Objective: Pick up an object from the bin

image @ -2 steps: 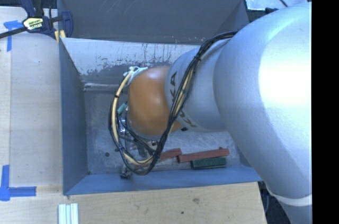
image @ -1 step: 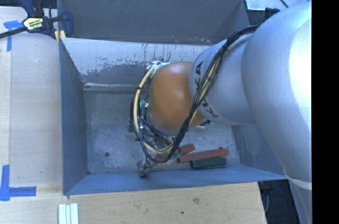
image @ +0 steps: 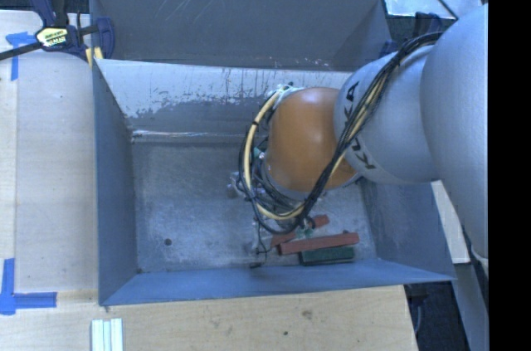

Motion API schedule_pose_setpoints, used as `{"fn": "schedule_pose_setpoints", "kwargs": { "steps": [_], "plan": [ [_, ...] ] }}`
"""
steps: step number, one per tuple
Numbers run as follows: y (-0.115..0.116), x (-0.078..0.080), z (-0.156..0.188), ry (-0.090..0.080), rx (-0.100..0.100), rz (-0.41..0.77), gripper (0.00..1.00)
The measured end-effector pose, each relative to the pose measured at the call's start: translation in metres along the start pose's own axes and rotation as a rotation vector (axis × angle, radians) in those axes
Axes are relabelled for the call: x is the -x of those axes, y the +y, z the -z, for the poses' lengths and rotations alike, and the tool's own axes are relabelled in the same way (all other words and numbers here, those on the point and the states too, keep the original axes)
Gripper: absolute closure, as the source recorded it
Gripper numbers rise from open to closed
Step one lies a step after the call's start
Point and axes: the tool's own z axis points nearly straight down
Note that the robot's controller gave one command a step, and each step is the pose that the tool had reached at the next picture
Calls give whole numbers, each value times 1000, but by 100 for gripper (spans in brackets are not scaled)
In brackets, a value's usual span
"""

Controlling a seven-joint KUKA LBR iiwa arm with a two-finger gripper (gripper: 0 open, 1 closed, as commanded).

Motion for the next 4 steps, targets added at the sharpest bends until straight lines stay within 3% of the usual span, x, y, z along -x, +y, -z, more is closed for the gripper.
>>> {"fn": "schedule_pose_setpoints", "kwargs": {
  "steps": [1,2,3,4],
  "plan": [
    [-11,-20,4,5,5,38,0],
    [-68,-37,33,4,5,108,0],
    [-37,-30,-10,3,5,258,100],
    [-38,-25,-9,-18,3,257,0]
  ]
}}
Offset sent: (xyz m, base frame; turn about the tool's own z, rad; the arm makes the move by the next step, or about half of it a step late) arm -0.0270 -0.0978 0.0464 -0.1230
